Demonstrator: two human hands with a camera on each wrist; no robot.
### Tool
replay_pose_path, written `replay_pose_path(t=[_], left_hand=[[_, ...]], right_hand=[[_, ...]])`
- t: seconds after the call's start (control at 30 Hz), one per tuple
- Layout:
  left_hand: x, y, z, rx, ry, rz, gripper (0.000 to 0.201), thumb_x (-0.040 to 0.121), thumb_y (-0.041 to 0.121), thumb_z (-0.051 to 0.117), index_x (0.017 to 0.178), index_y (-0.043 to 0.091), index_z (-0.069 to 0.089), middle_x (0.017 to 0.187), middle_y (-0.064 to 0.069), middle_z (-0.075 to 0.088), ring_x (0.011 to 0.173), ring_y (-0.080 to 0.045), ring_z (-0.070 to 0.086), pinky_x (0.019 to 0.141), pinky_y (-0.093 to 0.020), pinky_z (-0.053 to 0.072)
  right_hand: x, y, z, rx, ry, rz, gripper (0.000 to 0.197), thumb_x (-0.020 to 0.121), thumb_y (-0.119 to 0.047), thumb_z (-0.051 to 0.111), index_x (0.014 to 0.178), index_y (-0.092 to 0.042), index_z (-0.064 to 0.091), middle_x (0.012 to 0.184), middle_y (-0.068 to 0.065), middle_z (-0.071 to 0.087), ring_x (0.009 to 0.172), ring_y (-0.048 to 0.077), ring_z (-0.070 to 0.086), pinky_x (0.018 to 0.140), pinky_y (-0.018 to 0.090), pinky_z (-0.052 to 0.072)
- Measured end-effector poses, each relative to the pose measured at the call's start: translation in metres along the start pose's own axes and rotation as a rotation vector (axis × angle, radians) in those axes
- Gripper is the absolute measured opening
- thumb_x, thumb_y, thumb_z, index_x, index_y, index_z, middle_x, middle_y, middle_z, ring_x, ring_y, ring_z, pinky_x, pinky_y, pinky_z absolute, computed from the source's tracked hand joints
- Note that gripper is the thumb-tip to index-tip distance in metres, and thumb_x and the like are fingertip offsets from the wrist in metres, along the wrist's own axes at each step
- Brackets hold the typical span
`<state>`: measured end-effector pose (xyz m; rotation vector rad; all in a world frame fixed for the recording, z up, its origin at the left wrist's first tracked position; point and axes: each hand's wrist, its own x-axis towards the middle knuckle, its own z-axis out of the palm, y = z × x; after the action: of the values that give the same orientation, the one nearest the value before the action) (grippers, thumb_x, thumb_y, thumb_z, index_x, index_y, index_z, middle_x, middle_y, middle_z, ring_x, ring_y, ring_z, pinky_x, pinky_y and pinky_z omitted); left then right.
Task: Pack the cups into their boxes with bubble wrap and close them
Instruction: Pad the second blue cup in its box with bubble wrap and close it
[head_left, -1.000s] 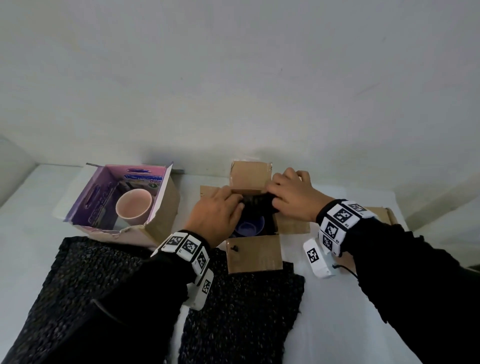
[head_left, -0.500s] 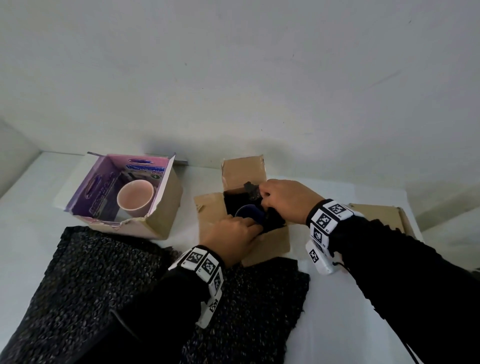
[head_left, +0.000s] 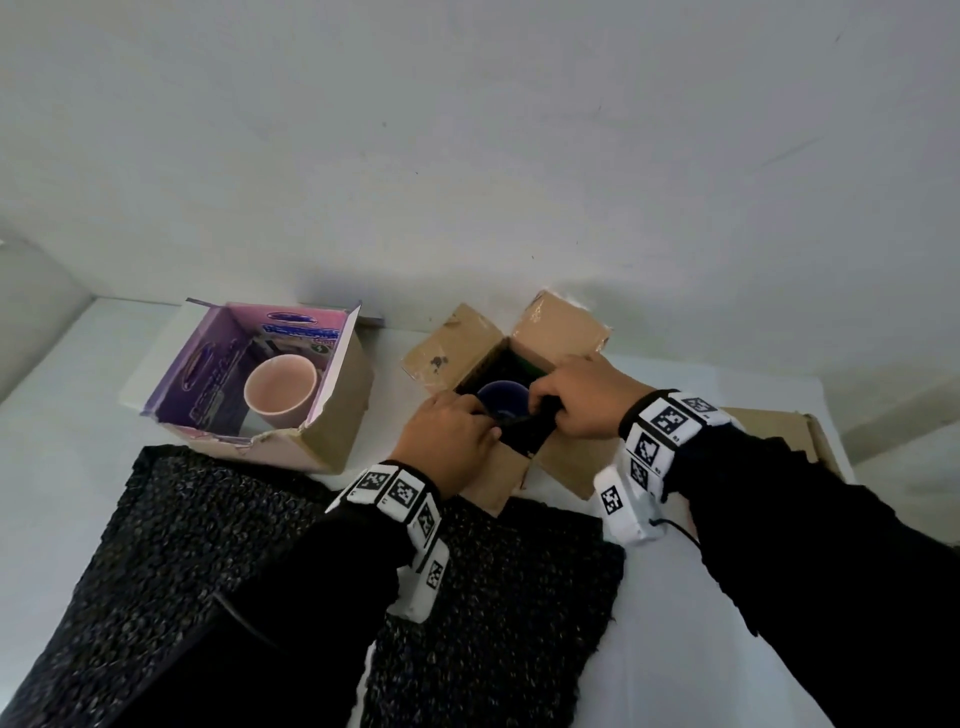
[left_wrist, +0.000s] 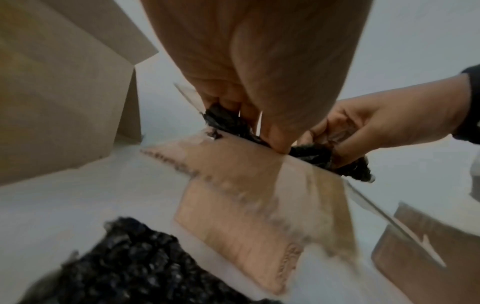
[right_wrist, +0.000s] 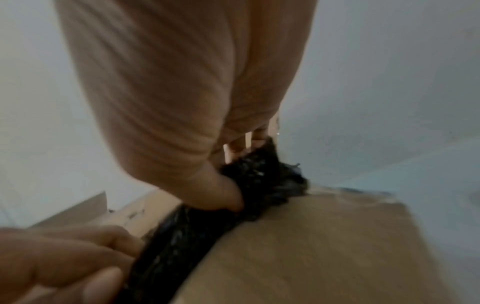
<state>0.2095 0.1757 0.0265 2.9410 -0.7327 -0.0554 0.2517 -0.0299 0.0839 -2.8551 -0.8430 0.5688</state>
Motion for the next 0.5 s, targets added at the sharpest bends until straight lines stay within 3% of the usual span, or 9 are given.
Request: replay_pose_path(t=[0.13,0.2,0.3,0.4,0.47,0.5], left_hand=[[0.008,0.002,0.002,-0.022,0.031,-0.035,0.028,0.094,0.03,0.042,0.1,0.017,0.067,0.099,-0.003,0.068,0.094,-0.023,0.057,0.086,-0.033,0.037],[0.008,0.006,0.004,-0.008,0.075,-0.049,0.022,0.093,0.028,0.043,0.106,0.02,0.059,0.1,-0.001,0.067,0.096,-0.023,0.056,0.088,-0.032,0.033],[0.003,0.01,0.008,0.026,0.073,-0.069,0.03,0.092,0.026,0.042,0.12,0.025,0.054,0.106,0.002,0.066,0.1,-0.025,0.054,0.094,-0.035,0.031],[0.001,0.01,0.012,0.054,0.051,-0.056,0.035,0.088,0.024,0.043,0.119,0.024,0.059,0.105,-0.003,0.064,0.098,-0.029,0.054,0.095,-0.039,0.033],[0.001,0.011,0.01,0.017,0.054,-0.048,0.034,0.09,0.022,0.042,0.121,0.023,0.057,0.106,-0.003,0.06,0.101,-0.03,0.051,0.094,-0.039,0.031],[0.001,0.011,0.01,0.004,0.058,-0.045,0.033,0.093,0.021,0.041,0.123,0.023,0.055,0.108,-0.002,0.058,0.103,-0.029,0.049,0.095,-0.038,0.03]], right_hand=[[0.014,-0.005,-0.007,-0.04,0.091,0.058,0.025,0.082,-0.003,0.059,0.09,-0.027,0.061,0.098,0.001,0.05,0.086,0.022,0.051,0.074,0.035,0.045],[0.016,-0.007,-0.005,-0.019,0.114,0.045,0.021,0.078,-0.002,0.057,0.083,-0.023,0.057,0.096,0.004,0.053,0.085,0.024,0.052,0.072,0.038,0.046],[0.014,-0.006,0.0,-0.073,-0.002,-0.015,0.014,0.08,-0.005,0.058,0.08,-0.016,0.065,0.096,0.003,0.056,0.085,0.022,0.054,0.073,0.038,0.048],[0.01,-0.003,-0.001,-0.042,-0.072,-0.061,0.018,0.084,-0.025,0.053,0.077,-0.017,0.069,0.083,0.005,0.062,0.069,0.022,0.056,0.067,0.041,0.05],[0.006,-0.001,0.0,-0.053,-0.08,-0.051,0.027,0.083,-0.039,0.053,0.068,-0.02,0.064,0.069,0.004,0.06,0.063,0.019,0.052,0.062,0.038,0.043],[0.005,0.0,0.004,-0.115,-0.067,-0.062,0.033,0.083,-0.046,0.051,0.069,-0.02,0.065,0.066,0.001,0.058,0.068,0.017,0.051,0.066,0.035,0.038]])
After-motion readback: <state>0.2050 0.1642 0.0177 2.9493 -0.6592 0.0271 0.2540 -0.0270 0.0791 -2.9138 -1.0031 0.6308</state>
